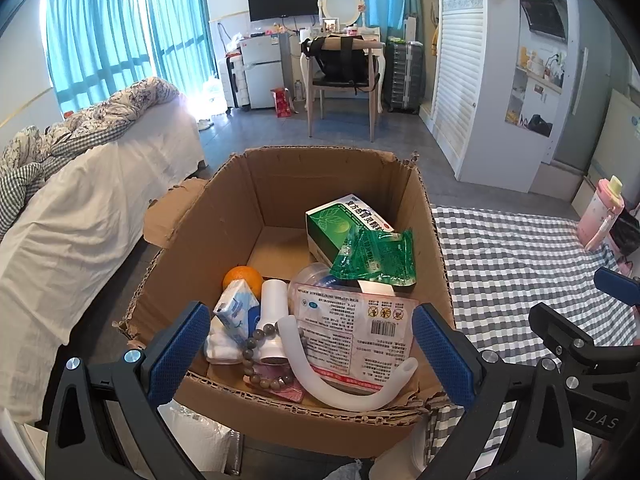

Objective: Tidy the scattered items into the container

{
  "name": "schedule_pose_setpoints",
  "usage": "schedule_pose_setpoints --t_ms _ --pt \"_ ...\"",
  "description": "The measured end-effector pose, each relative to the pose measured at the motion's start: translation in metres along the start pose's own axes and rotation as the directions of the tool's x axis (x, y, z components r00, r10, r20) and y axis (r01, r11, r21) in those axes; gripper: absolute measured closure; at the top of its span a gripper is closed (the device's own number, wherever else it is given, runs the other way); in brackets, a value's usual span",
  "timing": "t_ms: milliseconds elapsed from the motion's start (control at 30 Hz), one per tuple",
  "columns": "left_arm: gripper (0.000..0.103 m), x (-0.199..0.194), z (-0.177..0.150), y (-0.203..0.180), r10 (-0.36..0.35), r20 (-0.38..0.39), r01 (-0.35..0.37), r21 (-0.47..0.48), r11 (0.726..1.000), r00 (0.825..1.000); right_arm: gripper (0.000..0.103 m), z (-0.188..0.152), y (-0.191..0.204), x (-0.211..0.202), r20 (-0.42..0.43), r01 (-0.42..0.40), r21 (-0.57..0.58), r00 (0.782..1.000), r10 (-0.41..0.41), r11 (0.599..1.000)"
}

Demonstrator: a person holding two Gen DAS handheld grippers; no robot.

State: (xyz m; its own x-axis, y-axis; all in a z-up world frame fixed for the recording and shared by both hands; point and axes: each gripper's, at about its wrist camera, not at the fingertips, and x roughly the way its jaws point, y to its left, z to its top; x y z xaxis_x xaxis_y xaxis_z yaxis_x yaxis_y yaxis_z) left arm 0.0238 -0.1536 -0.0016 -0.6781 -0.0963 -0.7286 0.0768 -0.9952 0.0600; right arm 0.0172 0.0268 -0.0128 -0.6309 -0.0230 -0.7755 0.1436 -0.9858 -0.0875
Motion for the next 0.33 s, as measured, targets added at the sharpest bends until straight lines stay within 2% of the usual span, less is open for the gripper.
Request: schedule_pose_setpoints --t_ms 333 --pt "0.000 -0.0015 -0.0014 -0.0015 0.007 0.009 -0.007 0.001 1.000 1.000 0.006 -0.0001 -0.0014 0.0008 -0.001 0.000 0.001 1.000 0.000 1.000"
